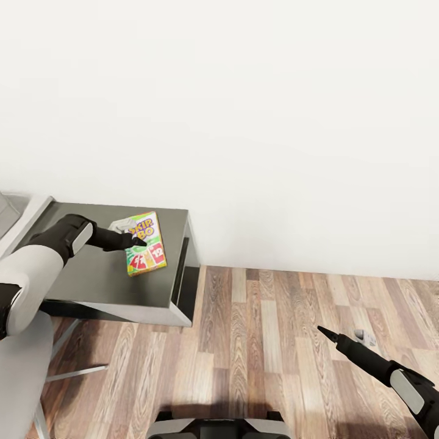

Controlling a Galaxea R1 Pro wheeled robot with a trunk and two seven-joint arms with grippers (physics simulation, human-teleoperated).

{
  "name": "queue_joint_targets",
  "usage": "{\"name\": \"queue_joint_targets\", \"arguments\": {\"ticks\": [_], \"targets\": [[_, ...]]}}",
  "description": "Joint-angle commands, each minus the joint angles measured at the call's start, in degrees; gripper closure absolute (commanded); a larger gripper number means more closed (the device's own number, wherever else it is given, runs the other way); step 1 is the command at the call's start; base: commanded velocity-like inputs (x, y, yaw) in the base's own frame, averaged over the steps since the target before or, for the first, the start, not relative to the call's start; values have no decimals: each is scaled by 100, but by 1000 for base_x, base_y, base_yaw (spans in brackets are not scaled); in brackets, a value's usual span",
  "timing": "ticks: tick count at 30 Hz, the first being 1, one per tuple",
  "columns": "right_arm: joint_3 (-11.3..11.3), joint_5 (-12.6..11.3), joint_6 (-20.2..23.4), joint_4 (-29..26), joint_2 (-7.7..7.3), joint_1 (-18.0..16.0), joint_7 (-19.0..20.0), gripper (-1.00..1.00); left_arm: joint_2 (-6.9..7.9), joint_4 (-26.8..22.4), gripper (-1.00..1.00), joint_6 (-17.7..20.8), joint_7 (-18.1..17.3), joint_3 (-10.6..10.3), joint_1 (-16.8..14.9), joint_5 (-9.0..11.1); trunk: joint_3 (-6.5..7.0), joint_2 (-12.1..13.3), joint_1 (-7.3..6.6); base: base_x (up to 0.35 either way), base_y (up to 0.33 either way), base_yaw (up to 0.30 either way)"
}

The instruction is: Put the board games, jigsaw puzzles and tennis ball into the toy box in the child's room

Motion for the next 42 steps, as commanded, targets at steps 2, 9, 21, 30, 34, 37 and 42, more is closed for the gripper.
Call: {"name": "queue_joint_targets", "arguments": {"ticks": [2,9,21,30,34,37,42], "targets": [[-12,-46,57,1,0,-2,16,-100,6,-6,-100,34,-1,-45,-6,58,-6,-10,1,-191,-50,-22],[-12,-46,57,2,0,-2,16,-100,22,-6,-100,33,-7,-40,-2,58,-5,-10,1,-92,-29,-5],[-12,-49,57,1,0,-2,16,-100,20,-6,-100,33,-8,-40,-2,56,-5,-10,1,-113,-1,0],[-12,-47,57,0,0,-2,16,-100,28,-6,-100,-31,0,-37,-2,49,-5,-10,1,-2,2,0],[-12,-49,57,0,0,-2,16,-100,31,-6,-100,-68,1,-36,-2,49,-5,-10,1,101,61,0],[-12,-48,57,-1,0,-2,16,-100,32,-6,-100,-77,1,-36,-2,49,-5,-10,1,54,26,0],[-12,-47,57,2,0,-2,16,-100,32,-6,-100,-80,-2,-36,-2,53,-5,-10,1,15,7,0]]}}
